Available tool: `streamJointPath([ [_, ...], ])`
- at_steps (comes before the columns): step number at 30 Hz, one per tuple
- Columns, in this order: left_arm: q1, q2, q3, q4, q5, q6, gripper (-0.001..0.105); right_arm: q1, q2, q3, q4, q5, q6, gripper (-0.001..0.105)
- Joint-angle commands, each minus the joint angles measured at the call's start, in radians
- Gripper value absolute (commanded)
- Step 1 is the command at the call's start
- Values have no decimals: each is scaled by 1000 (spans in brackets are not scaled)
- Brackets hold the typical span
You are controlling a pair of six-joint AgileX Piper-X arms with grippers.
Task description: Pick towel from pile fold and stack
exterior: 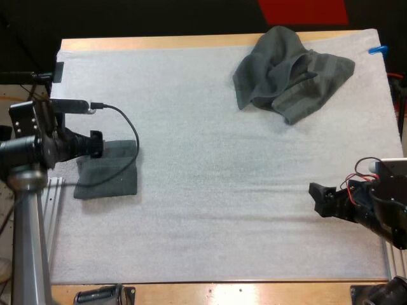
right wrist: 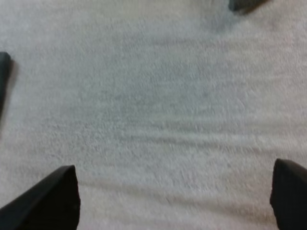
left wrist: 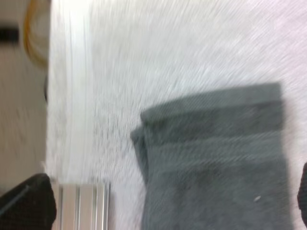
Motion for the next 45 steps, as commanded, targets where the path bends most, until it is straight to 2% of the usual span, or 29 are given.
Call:
streamJointPath([
  [1,-16,-31,-6,-2,11,-11,104,2,0,-10,-34,2,-16,78],
  [4,-68,-105,-6,-2,16,-18,104,2,20,-10,-103,4,-68,78],
  [8,-153,-167,-6,-2,14,-26,104,-24,80,-10,-180,-2,-63,78],
  [12,-221,-211,-6,-2,11,-33,104,-123,154,-13,-243,-6,-100,78],
  [17,-243,-247,-6,-2,11,-33,104,-283,195,-48,-244,-13,-253,78],
  [21,-243,-277,-6,-2,11,-33,104,-423,180,-91,-214,-17,-380,78],
  [25,-243,-318,-6,-2,4,-25,104,-552,160,-143,-115,-27,-513,78],
  [28,-243,-364,-6,-2,-58,-25,104,-621,128,-162,-38,-27,-521,78],
  [31,-243,-425,4,-9,-85,-25,104,-642,76,-162,12,-27,-522,78],
  [35,-243,-556,64,-61,-90,-19,104,-637,-13,-162,12,-27,-550,78],
  [39,-243,-728,167,-137,-90,30,104,-635,-114,-160,11,-45,-551,78],
  [45,-243,-978,309,-125,-87,36,104,-635,-291,-83,-49,-95,-528,78],
])
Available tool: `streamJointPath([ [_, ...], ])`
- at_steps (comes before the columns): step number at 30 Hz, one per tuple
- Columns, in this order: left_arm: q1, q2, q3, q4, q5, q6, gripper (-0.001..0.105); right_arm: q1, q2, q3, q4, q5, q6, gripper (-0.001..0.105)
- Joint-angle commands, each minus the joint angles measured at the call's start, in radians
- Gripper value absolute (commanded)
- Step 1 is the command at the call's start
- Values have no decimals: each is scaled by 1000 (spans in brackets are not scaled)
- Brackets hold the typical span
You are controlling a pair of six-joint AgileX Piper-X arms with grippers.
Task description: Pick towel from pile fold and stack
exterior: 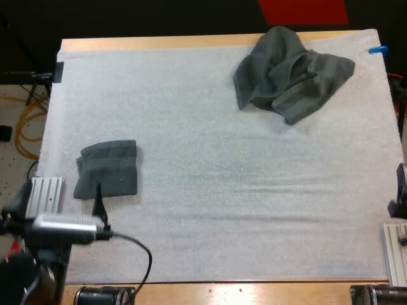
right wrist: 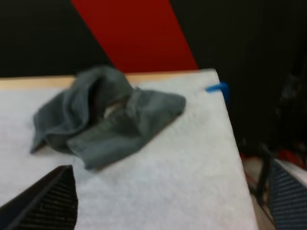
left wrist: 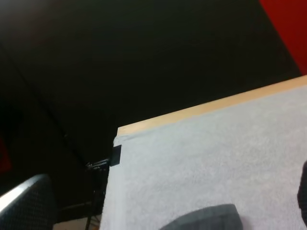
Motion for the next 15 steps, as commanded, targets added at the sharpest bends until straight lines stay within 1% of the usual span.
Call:
streamJointPath([
  [1,-4,-38,19,11,-14,6,104,0,-32,21,-17,-11,0,78],
  [4,-4,-125,56,76,-14,6,104,0,-129,79,-37,-11,0,78],
  [8,-4,-200,65,187,-14,6,104,0,-251,151,-54,-11,10,78],
  [11,-4,-232,65,265,-12,3,104,0,-336,200,-54,-11,64,78],
  [13,-4,-250,65,320,-10,-12,104,0,-406,233,-66,-11,133,78],
  [15,-4,-268,65,363,-10,-17,104,0,-446,258,-70,-10,176,78],
])
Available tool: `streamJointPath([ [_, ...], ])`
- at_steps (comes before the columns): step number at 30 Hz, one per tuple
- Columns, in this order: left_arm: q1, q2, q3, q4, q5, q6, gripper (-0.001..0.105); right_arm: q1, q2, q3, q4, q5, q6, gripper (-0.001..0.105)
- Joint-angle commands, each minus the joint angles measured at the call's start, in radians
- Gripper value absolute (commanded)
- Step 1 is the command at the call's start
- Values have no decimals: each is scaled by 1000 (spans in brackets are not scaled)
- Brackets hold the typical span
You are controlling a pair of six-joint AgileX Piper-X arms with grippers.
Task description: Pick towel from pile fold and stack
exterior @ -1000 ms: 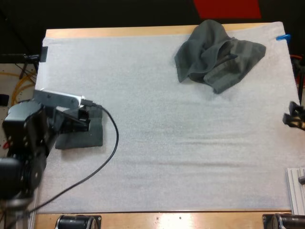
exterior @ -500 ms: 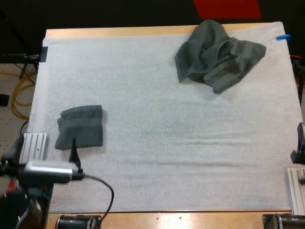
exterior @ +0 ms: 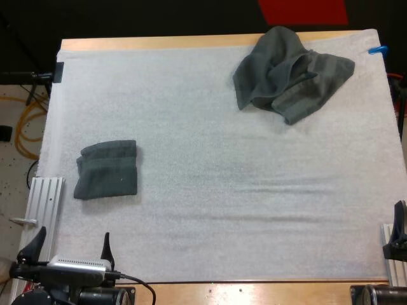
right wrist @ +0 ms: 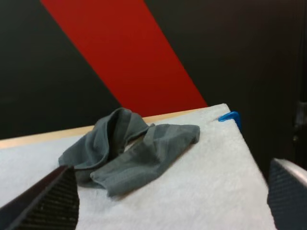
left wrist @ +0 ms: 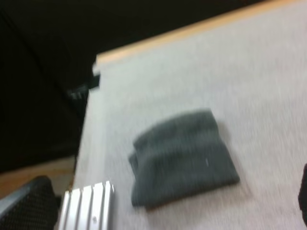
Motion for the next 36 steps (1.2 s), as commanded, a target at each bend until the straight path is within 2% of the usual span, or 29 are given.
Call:
streamJointPath([
  [1,-4,-55,-2,18,-10,-14,104,0,-43,3,1,-6,29,78],
  [6,-4,-107,16,26,-10,-26,104,0,-33,36,-24,-27,21,78],
  [8,-4,-128,27,28,-18,-89,104,0,-33,44,-24,-27,22,78],
  [10,-4,-145,41,29,-49,-198,104,0,-33,50,-24,-27,8,78],
  [12,-4,-144,57,33,-79,-242,104,0,-33,50,-24,-27,-16,78],
  [16,-4,-143,90,-45,-82,-203,104,0,-33,50,-18,-27,-47,78],
  [21,-4,-143,163,-241,-69,-201,104,0,-33,99,-16,-45,-48,78],
  [23,-4,-143,188,-278,-69,-201,104,0,-33,124,-16,-71,-46,78],
  [28,-4,-143,240,-267,-53,-180,104,0,-33,173,23,-146,-46,78],
  [31,-4,-143,254,-248,-42,-171,104,0,-33,173,93,-146,-58,78],
  [36,-4,-143,255,-247,-33,-168,104,0,-33,173,97,-144,-77,78],
])
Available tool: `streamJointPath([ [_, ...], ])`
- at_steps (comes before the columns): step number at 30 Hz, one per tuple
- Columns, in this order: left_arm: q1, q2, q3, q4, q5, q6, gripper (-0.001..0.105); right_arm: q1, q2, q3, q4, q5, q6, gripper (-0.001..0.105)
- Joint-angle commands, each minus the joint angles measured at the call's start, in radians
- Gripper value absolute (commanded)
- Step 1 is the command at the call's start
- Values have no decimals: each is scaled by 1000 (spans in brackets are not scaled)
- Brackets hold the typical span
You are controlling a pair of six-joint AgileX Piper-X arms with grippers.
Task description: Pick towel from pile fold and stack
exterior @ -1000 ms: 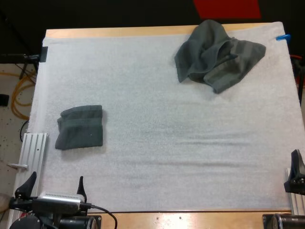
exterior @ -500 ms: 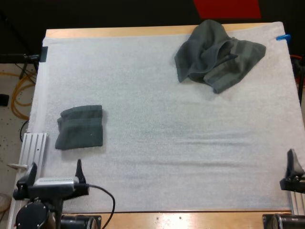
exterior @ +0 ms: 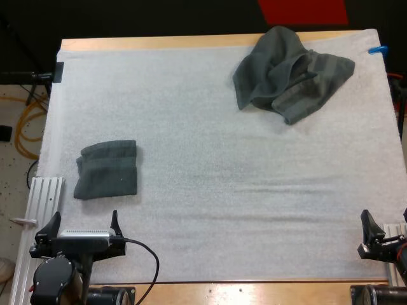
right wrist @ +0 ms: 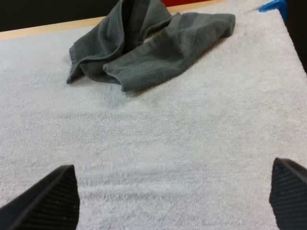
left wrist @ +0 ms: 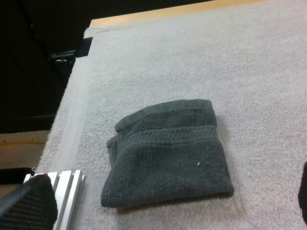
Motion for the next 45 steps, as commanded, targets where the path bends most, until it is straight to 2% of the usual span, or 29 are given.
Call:
streamJointPath([
  [1,-2,-143,-2,-3,4,1,104,0,-33,-1,1,-9,-12,78],
  [14,-5,-143,6,-16,6,1,104,10,-44,-1,-4,-4,-10,78],
  [24,79,-143,6,-18,6,1,104,133,-44,-1,-6,-4,-10,78],
  [33,77,-140,6,-18,13,1,104,140,-41,-1,-6,-4,-10,78],
  [39,20,-140,6,-18,14,1,104,140,-41,-1,-6,-4,-10,78],
  [45,17,-140,6,-18,24,1,104,140,-41,-1,-6,-4,-10,78],
])
